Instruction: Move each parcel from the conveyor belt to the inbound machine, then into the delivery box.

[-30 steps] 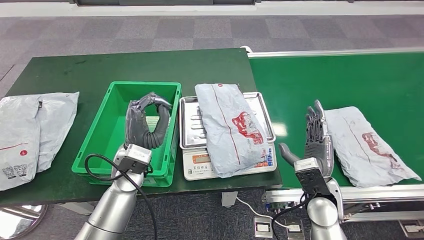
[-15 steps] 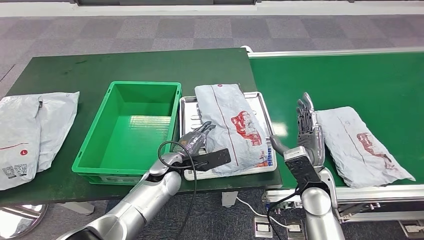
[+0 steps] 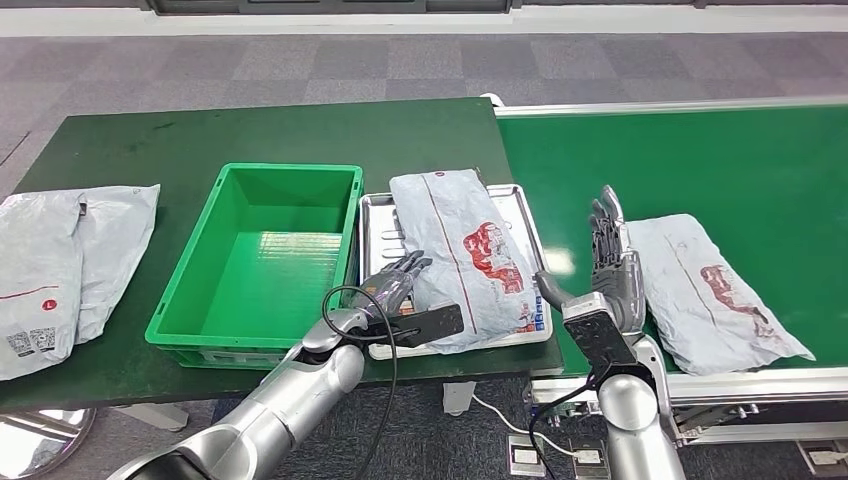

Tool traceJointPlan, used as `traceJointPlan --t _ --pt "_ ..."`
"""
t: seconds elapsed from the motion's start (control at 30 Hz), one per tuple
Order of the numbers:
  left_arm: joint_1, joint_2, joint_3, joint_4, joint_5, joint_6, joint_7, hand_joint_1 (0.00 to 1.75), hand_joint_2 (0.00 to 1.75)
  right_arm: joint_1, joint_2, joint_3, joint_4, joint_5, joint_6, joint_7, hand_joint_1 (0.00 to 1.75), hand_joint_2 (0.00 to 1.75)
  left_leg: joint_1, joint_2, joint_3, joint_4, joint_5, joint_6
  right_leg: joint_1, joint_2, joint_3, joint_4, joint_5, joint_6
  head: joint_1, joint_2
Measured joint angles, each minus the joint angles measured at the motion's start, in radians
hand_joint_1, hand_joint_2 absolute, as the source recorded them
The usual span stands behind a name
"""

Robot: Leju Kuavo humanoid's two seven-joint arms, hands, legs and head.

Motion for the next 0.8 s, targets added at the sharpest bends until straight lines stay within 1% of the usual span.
traceJointPlan --t 0.07,0.17,0.2,0.23,0.27,0.33,0.37,0.4,0.43,0.53,0.67,0.73,0.8 --pt "-0.001 0.0 0.0 0.001 0.0 -0.002 0.0 0.0 1.75 0.0 0.0 0.0 0.0 0.0 0.0 0.0 0.0 1.75 0.0 0.0 0.001 0.0 0.0 0.0 0.0 0.0 0.001 0.0 0.0 0.0 0.0 0.0" --pt "-0.001 0.0 0.0 0.002 0.001 -0.002 -0.002 1.31 1.75 0.0 0.001 0.0 0.0 0.0 0.0 0.0 0.0 1.75 0.0 0.0 0.001 0.0 0.0 0.0 0.0 0.0 0.001 0.0 0.0 0.0 0.0 0.0" --pt "-0.001 -0.001 0.0 0.001 0.008 0.006 -0.015 1.75 1.75 0.0 0.001 0.0 0.0 0.0 0.0 0.0 0.0 1.75 0.0 0.0 0.001 0.0 0.0 0.0 0.0 0.0 0.001 0.0 0.0 0.0 0.0 0.0" --pt "0.003 -0.001 0.002 -0.004 0.028 0.026 -0.049 1.75 1.75 -0.001 0.001 0.0 0.0 0.0 0.0 0.0 0.0 1.75 0.0 0.0 0.001 0.0 0.0 0.0 0.0 0.0 0.001 0.0 0.0 0.0 0.0 0.0" --pt "0.013 0.001 0.006 -0.018 0.058 0.056 -0.109 1.75 1.75 -0.002 0.001 0.0 0.0 0.0 0.001 0.0 0.0 1.75 0.0 0.0 0.001 0.0 0.0 0.0 0.0 0.0 0.001 0.0 0.0 0.0 0.0 0.0" --pt "0.047 0.007 0.024 -0.082 0.12 0.121 -0.264 1.75 1.75 -0.007 0.001 0.0 0.0 0.0 0.002 0.0 0.0 1.75 0.0 0.0 0.0 0.0 0.001 0.0 0.0 0.0 0.0 0.0 0.0 0.0 0.0 0.0" --pt "0.065 0.01 0.034 -0.124 0.138 0.14 -0.326 1.75 1.75 -0.011 0.001 0.0 0.0 0.0 0.002 0.001 0.0 1.75 0.0 -0.001 -0.001 0.0 0.001 0.0 0.0 0.0 -0.001 0.0 0.0 0.0 0.0 0.0" --pt "0.078 0.012 0.042 -0.164 0.146 0.149 -0.362 1.75 1.75 -0.016 0.001 0.0 0.0 -0.001 0.002 0.002 0.0 1.75 0.0 -0.001 -0.001 0.0 0.001 0.0 0.0 0.0 -0.001 0.0 0.0 0.0 0.0 0.0" --pt "0.088 0.014 0.048 -0.198 0.149 0.153 -0.38 1.75 1.75 -0.021 0.001 0.0 0.0 -0.001 0.003 0.003 0.0 1.75 0.0 -0.001 -0.002 0.0 0.001 0.001 0.0 0.0 -0.001 0.0 0.0 0.0 0.0 0.0" --pt "0.108 0.02 0.065 -0.268 0.152 0.158 -0.39 1.75 1.75 -0.029 0.001 0.0 0.0 -0.002 0.003 0.003 0.0 1.75 0.0 -0.001 -0.002 0.0 0.001 0.001 0.0 0.0 -0.001 0.0 0.0 0.0 0.0 0.0" --pt "0.125 0.024 0.074 -0.314 0.152 0.164 -0.401 1.75 1.75 -0.033 0.001 0.0 0.002 -0.002 0.003 0.003 0.0 1.75 0.0 -0.002 -0.003 0.0 0.0 0.001 0.0 -0.001 -0.002 0.0 0.0 0.0 0.0 0.0" --pt "0.134 0.025 0.077 -0.332 0.159 0.198 -0.442 1.75 1.75 -0.034 0.001 0.0 0.003 -0.003 0.002 0.003 0.0 1.75 0.0 -0.002 -0.004 0.0 0.0 0.0 0.0 -0.001 -0.003 0.0 0.0 0.0 0.0 0.0" --pt "0.144 0.026 0.078 -0.358 0.169 0.264 -0.513 1.75 1.75 -0.037 0.001 0.0 0.005 -0.005 0.002 0.003 0.0 1.75 0.0 -0.002 -0.004 0.0 0.0 0.0 0.0 -0.001 -0.003 0.0 0.0 0.0 0.0 0.0"
